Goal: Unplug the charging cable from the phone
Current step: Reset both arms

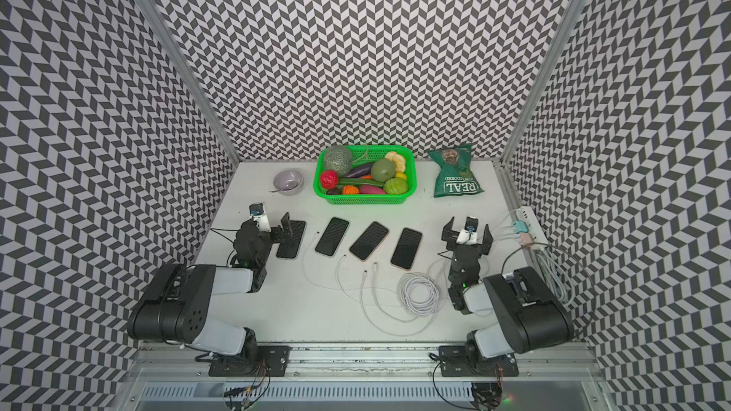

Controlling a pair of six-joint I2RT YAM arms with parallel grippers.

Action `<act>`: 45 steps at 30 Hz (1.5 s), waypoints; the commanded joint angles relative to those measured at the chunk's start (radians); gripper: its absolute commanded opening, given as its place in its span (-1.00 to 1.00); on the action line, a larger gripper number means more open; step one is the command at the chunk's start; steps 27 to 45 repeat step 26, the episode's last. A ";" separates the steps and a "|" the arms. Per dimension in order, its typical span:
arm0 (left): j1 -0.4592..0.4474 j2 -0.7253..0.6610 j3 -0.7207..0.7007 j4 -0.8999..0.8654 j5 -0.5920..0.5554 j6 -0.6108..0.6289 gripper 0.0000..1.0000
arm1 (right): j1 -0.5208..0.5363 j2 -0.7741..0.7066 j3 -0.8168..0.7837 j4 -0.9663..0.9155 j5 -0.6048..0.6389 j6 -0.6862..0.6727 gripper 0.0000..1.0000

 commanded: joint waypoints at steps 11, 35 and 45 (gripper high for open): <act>-0.002 0.038 -0.093 0.298 -0.014 0.044 1.00 | -0.112 0.061 0.076 0.057 -0.206 0.085 0.99; 0.015 0.034 -0.069 0.241 0.029 0.036 1.00 | -0.116 0.040 0.102 -0.041 -0.215 0.091 0.99; 0.015 0.034 -0.069 0.241 0.029 0.036 1.00 | -0.116 0.040 0.102 -0.041 -0.215 0.091 0.99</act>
